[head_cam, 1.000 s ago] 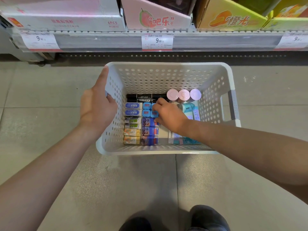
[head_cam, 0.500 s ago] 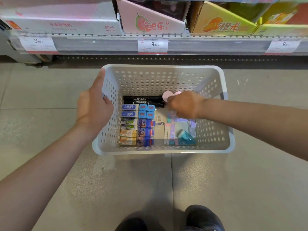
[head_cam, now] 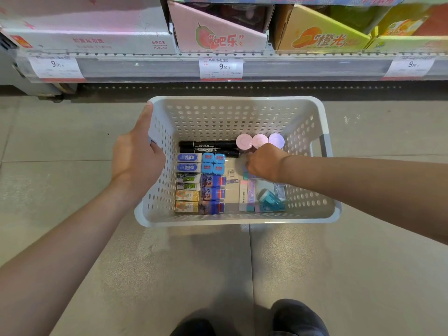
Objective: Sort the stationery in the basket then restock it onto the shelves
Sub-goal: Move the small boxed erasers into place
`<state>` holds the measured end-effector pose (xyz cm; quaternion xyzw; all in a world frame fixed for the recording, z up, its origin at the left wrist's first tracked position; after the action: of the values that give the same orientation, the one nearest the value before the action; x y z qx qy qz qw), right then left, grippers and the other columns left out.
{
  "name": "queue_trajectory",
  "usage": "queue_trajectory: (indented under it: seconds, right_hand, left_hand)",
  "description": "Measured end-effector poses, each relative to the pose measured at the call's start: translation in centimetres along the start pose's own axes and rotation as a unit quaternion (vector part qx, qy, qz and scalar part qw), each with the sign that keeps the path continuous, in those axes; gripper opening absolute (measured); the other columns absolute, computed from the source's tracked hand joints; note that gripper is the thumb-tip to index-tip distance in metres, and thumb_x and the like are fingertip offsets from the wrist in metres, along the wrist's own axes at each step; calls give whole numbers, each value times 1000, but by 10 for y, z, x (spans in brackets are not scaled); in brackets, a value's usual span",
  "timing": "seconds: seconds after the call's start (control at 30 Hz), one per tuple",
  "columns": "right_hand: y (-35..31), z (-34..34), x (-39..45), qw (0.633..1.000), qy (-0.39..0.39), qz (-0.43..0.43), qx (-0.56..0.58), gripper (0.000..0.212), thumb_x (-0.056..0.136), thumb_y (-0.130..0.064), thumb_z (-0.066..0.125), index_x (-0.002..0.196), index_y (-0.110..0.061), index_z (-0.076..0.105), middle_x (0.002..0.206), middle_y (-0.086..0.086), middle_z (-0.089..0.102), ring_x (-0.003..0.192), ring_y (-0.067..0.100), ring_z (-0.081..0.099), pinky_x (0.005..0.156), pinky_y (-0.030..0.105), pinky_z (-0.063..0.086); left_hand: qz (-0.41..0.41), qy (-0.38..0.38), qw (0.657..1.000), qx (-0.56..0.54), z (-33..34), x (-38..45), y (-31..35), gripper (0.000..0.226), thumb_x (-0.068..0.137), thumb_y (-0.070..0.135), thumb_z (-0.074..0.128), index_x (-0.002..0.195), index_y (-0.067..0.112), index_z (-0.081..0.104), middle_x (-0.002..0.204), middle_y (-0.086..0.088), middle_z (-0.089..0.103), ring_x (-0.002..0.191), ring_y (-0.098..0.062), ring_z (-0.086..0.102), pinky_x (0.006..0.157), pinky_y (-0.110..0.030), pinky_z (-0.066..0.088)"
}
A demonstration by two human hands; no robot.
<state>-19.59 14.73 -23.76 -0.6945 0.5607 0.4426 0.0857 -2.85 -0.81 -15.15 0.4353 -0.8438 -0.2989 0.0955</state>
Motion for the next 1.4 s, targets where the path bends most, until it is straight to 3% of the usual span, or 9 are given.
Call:
queue_trajectory:
  seconds: [0.3, 0.47, 0.57, 0.67, 0.77, 0.87, 1.03, 1.2, 1.4]
  right_hand:
    - [-6, 5, 6, 999, -28, 5, -22, 49, 90, -6, 54, 137, -13, 42, 136, 7, 50, 120, 24, 54, 85, 34, 47]
    - [-6, 3, 3, 999, -29, -11, -34, 50, 90, -4, 53, 138, -14, 42, 139, 8, 46, 125, 25, 49, 90, 34, 47]
    - [-5, 1, 0, 1000, -25, -8, -14, 45, 92, -4, 51, 135, -14, 44, 136, 9, 47, 117, 23, 51, 77, 29, 47]
    - [18, -12, -6, 984, 38, 74, 158, 42, 91, -18, 58, 131, -11, 46, 125, 8, 48, 101, 22, 55, 63, 28, 44]
    - [34, -16, -6, 905, 111, 118, 394, 41, 83, -19, 65, 121, -8, 53, 115, 13, 52, 102, 31, 59, 78, 35, 49]
    - [18, -15, -2, 838, 128, 129, 515, 40, 80, -11, 61, 120, -7, 55, 113, 15, 51, 102, 30, 57, 77, 32, 47]
    - [-10, -17, 9, 822, 160, 172, 520, 35, 82, -3, 58, 116, 0, 50, 111, 20, 54, 96, 34, 58, 67, 31, 40]
    - [-22, -19, 19, 829, 177, 188, 496, 37, 85, 0, 56, 121, -1, 45, 116, 19, 54, 98, 32, 59, 70, 31, 43]
    - [-15, -17, 12, 828, 163, 160, 513, 50, 82, -3, 62, 128, -3, 43, 115, 18, 54, 100, 33, 59, 77, 36, 48]
  left_hand:
    - [5, 1, 1000, 1, 2, 2, -2, 69, 91, -2, 41, 152, 26, 21, 60, -2, 41, 49, -14, 39, 42, -26, 32]
    - [2, 3, 1000, 5, 1, 2, -2, 70, 91, -2, 41, 152, 25, 21, 59, -4, 41, 49, -15, 38, 42, -27, 32]
    - [5, 4, 1000, 7, 1, 1, -1, 69, 91, -2, 41, 152, 25, 21, 59, -4, 41, 48, -14, 38, 42, -26, 31]
    - [5, 2, 1000, 3, 2, 2, -2, 70, 91, -2, 41, 152, 25, 20, 58, -3, 40, 48, -14, 38, 42, -26, 32]
    - [8, 2, 1000, 1, 3, 3, -4, 71, 90, -2, 41, 152, 26, 20, 58, -3, 40, 49, -15, 38, 45, -30, 35]
    - [5, 1, 1000, 3, 3, 3, -5, 72, 90, -2, 41, 152, 28, 20, 59, -4, 39, 50, -15, 37, 45, -29, 34]
    - [5, 4, 1000, 15, 2, 3, -4, 71, 91, 0, 40, 152, 30, 19, 61, -3, 40, 54, -17, 41, 50, -31, 36]
    - [10, 7, 999, 38, 2, 3, -3, 69, 92, 1, 42, 152, 26, 19, 65, -4, 44, 57, -14, 42, 50, -33, 32]
    - [8, 3, 1000, 14, 2, 3, -4, 70, 91, 0, 41, 151, 29, 20, 65, -8, 46, 55, -21, 45, 52, -41, 44]
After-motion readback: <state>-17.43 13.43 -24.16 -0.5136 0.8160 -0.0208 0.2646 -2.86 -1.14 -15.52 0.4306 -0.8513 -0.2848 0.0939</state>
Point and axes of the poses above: each hand's wrist, its own x-axis towards the middle knuckle, its own z-axis out of the palm, y = z × x, the point moved 4 cm from there along x, towards the middle knuckle
